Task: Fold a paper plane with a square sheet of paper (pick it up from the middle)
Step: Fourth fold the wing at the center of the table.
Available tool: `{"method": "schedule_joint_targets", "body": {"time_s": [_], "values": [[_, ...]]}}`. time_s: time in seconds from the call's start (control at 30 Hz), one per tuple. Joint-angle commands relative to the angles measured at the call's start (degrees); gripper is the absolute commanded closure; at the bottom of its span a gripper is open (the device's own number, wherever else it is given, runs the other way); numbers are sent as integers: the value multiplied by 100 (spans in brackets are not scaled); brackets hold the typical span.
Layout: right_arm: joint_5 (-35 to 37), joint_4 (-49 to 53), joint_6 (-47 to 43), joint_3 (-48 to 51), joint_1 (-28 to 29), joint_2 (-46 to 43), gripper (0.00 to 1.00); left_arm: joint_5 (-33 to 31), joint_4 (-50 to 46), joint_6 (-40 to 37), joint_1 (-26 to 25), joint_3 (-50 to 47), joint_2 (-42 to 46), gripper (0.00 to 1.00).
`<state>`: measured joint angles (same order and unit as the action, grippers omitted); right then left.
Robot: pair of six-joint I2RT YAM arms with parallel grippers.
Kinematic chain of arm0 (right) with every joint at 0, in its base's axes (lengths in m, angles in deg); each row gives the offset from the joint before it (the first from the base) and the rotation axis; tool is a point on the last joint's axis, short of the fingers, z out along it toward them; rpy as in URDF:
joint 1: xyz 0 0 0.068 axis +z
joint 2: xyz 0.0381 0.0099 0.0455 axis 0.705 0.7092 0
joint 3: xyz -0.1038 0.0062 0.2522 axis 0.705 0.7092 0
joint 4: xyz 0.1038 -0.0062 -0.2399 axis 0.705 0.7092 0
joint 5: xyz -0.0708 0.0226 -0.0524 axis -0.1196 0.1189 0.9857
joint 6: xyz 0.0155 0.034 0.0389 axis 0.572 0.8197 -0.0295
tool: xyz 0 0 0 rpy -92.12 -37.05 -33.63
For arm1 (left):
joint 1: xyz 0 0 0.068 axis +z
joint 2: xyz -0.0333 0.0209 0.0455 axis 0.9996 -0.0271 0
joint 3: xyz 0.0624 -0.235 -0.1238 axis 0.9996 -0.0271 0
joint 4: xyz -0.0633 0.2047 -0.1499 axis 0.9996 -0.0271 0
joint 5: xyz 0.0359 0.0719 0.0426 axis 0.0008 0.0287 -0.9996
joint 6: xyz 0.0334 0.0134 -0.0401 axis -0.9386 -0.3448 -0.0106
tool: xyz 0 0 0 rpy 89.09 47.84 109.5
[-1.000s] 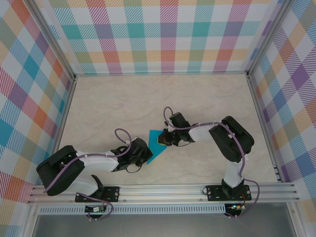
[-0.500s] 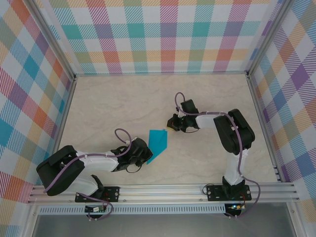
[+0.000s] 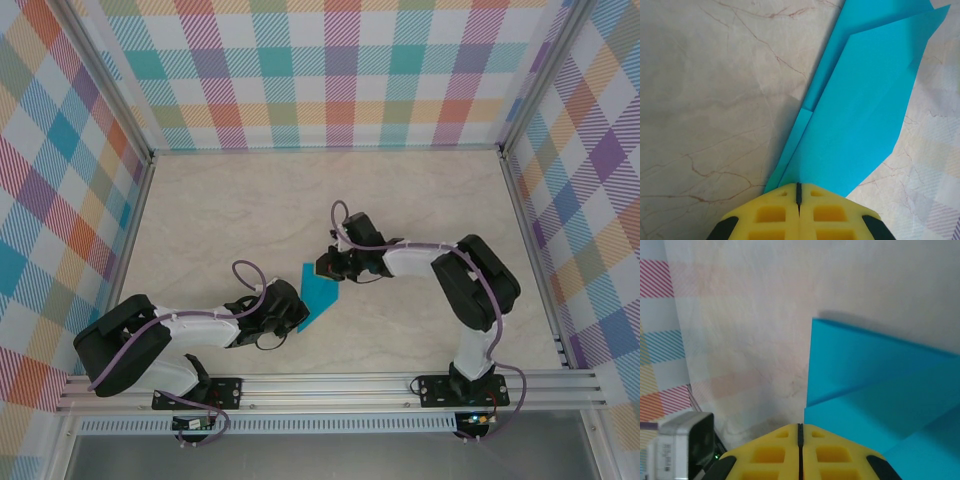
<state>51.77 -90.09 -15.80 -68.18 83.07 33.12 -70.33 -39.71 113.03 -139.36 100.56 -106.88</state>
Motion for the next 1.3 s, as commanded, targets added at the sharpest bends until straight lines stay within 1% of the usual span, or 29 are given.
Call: {"method": "schedule_joint_targets", "body": {"time_s": [0.0, 0.2, 0.33, 0.47, 0.6, 0.7, 0.83, 1.03, 1.17, 1.27], "values": [[-74, -228, 138, 175, 52, 273, 93, -188, -1251, -62, 2, -277, -193, 100], [313, 187, -106, 200, 52, 544, 95, -76, -1241, -161, -4, -195, -126, 100], [473, 333, -117, 268, 43, 655, 95, -36, -1529, -301, -2, 25, 29, 100], [417, 195, -29, 384, 43, 655, 95, 56, -1433, -333, 8, 100, 574, 100], [472, 223, -21, 419, 43, 679, 96, 150, -1573, -475, 129, 521, 1025, 99], [461, 196, -3, 442, 43, 699, 95, 326, -1113, -343, 256, 577, 1106, 100], [462, 167, 24, 456, 43, 707, 95, 433, -348, -120, 340, 582, 777, 99], [429, 128, 50, 490, 43, 732, 95, 615, 684, 87, 349, 700, -182, 99], [425, 112, 59, 516, 43, 734, 95, 599, 746, 120, 352, 815, -639, 100], [411, 80, 76, 543, 43, 734, 95, 454, 540, 211, 324, 690, -773, 100]]}}
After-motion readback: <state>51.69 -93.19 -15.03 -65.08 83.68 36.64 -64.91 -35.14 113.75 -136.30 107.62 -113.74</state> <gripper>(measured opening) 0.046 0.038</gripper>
